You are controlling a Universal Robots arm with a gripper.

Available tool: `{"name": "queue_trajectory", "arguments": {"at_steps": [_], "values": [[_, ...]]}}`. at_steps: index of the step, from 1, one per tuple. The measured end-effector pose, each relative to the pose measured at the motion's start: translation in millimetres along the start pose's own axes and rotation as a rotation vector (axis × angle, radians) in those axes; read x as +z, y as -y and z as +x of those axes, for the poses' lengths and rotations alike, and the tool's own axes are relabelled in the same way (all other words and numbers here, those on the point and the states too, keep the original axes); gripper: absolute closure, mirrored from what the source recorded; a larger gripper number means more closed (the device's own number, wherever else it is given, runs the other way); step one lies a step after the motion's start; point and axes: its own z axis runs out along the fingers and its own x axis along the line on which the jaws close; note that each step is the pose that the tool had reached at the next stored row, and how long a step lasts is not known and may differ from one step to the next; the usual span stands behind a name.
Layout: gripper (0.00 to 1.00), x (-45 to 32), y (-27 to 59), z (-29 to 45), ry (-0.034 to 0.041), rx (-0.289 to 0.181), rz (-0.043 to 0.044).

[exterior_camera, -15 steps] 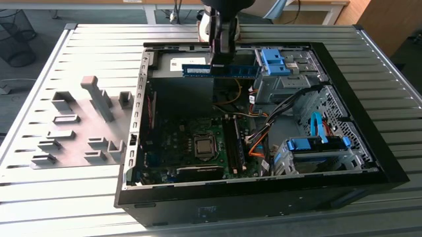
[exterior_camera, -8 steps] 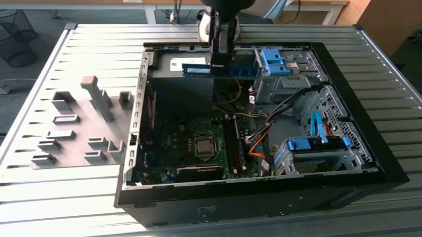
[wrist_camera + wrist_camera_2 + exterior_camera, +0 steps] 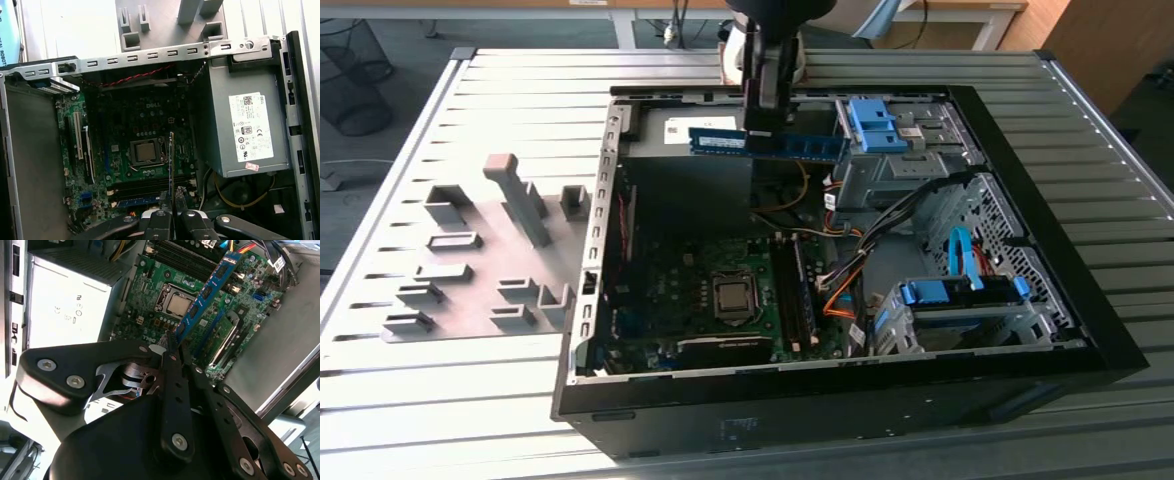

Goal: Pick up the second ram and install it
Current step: 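Insert the second ram into the second slot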

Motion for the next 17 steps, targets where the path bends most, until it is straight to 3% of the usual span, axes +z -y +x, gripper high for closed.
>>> {"name": "queue_trajectory", "arguments": {"at_steps": [17], "values": [[0.86,0.8,0.0,0.0,0.0023,0.074,0.0011]]}}
